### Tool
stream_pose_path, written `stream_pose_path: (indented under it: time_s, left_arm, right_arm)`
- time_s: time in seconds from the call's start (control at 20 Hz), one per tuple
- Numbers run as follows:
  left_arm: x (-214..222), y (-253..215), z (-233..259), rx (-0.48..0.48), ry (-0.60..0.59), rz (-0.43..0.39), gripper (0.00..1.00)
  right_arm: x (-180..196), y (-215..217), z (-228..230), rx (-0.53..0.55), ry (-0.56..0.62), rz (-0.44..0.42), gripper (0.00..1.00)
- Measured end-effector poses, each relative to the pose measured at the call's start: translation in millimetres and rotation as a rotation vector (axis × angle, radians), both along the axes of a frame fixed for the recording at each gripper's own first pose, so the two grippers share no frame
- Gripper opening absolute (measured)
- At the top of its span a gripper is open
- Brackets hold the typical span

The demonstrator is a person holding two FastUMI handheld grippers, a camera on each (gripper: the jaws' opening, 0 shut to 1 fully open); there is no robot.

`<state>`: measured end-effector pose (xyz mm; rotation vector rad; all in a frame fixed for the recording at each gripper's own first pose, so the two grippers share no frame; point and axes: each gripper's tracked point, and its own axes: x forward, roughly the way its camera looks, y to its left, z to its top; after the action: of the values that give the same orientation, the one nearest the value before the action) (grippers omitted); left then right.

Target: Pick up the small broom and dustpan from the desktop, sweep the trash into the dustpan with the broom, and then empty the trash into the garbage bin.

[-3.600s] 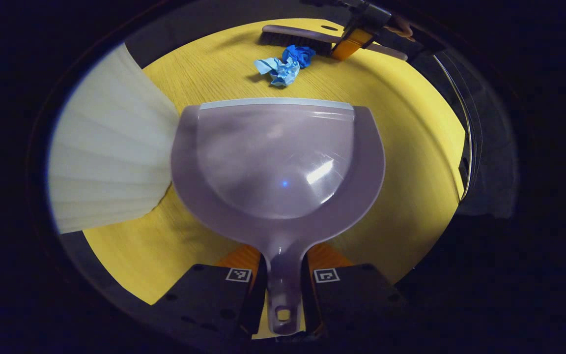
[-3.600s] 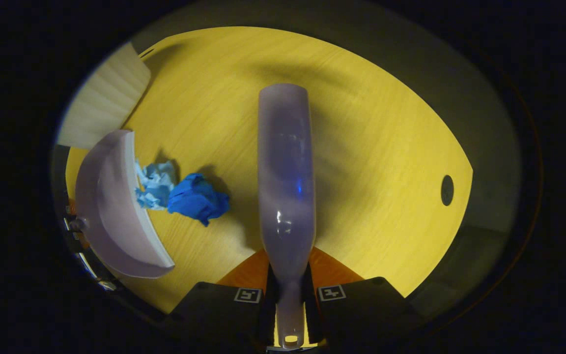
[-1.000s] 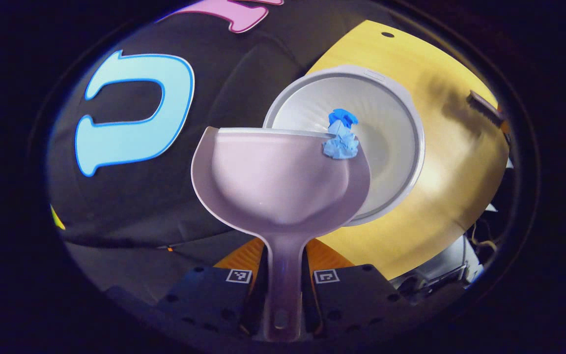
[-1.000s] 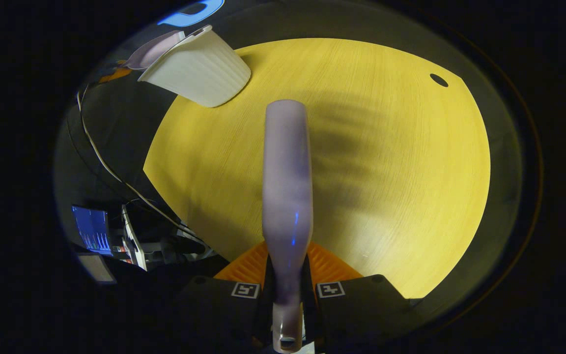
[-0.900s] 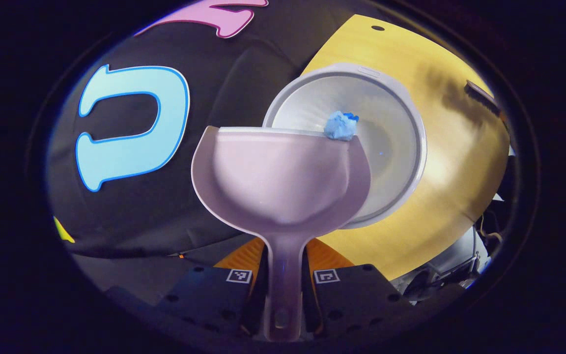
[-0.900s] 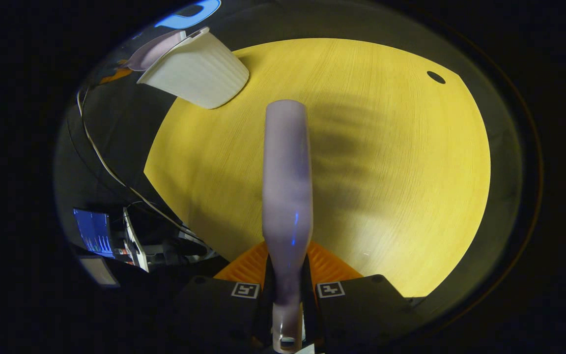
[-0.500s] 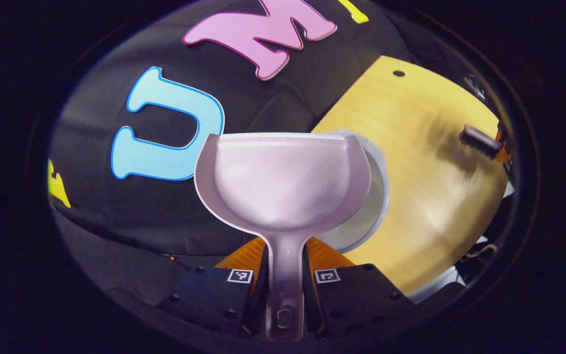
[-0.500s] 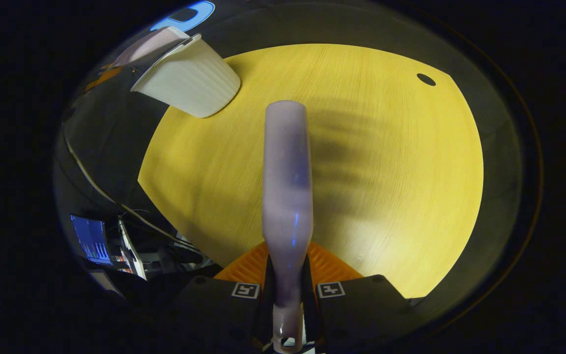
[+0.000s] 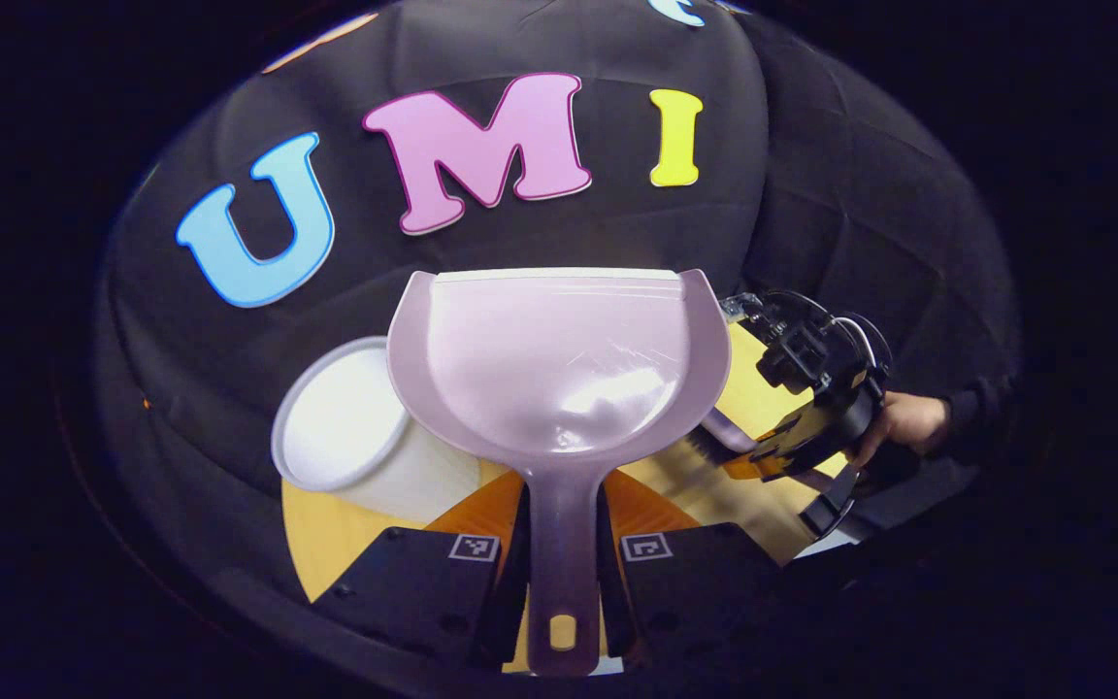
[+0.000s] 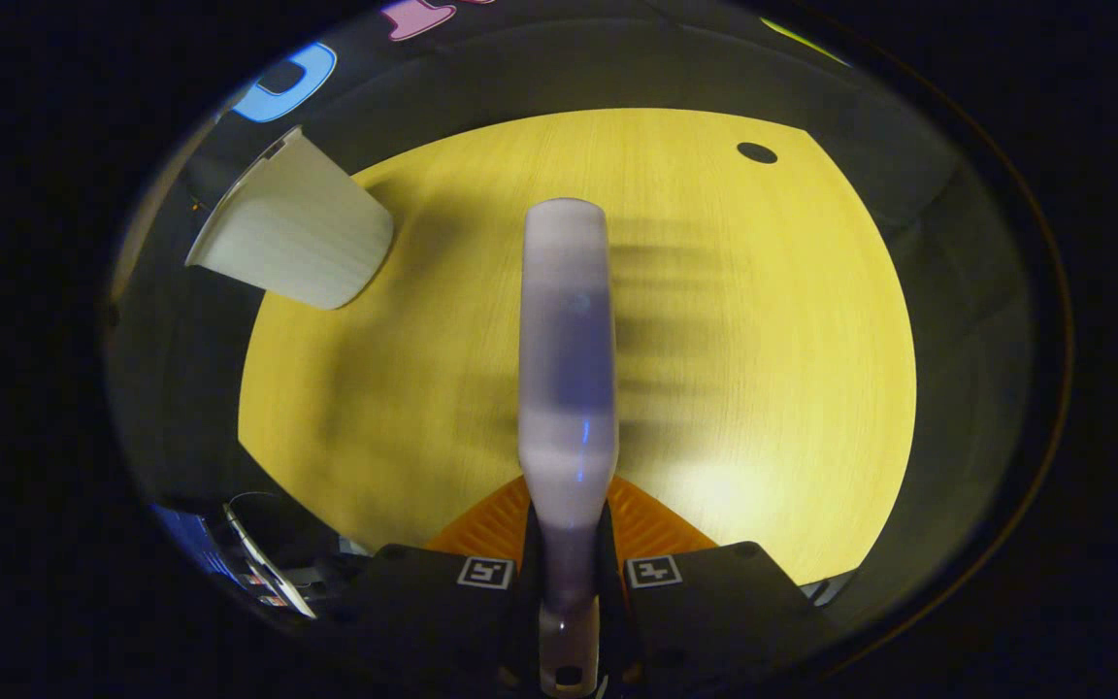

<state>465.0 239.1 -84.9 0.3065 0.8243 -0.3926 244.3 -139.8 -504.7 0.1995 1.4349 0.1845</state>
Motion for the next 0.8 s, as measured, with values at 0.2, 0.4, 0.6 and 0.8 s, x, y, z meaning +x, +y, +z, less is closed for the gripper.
stream_pose_path:
  time_s: [0.2, 0.4, 0.6, 0.8]
  left_arm:
    - [13.6, 44.2, -62.1, -0.077, 0.121, 0.154, 0.29]
    - [50.3, 80.8, -124.2, -0.105, 0.265, 0.288, 0.31]
    - [66.6, 87.1, -142.4, -0.086, 0.318, 0.301, 0.30]
    - [72.8, 71.7, -142.9, -0.025, 0.326, 0.308, 0.30]
  right_arm:
    - [-21.7, -0.1, -27.0, -0.030, 0.074, -0.080, 0.28]
    - [-31.0, 3.6, -56.0, -0.072, 0.119, -0.047, 0.28]
    - [-23.5, 11.9, -74.1, -0.085, 0.128, -0.001, 0.28]
    - [-1.0, 27.1, -92.3, -0.079, 0.131, 0.006, 0.28]
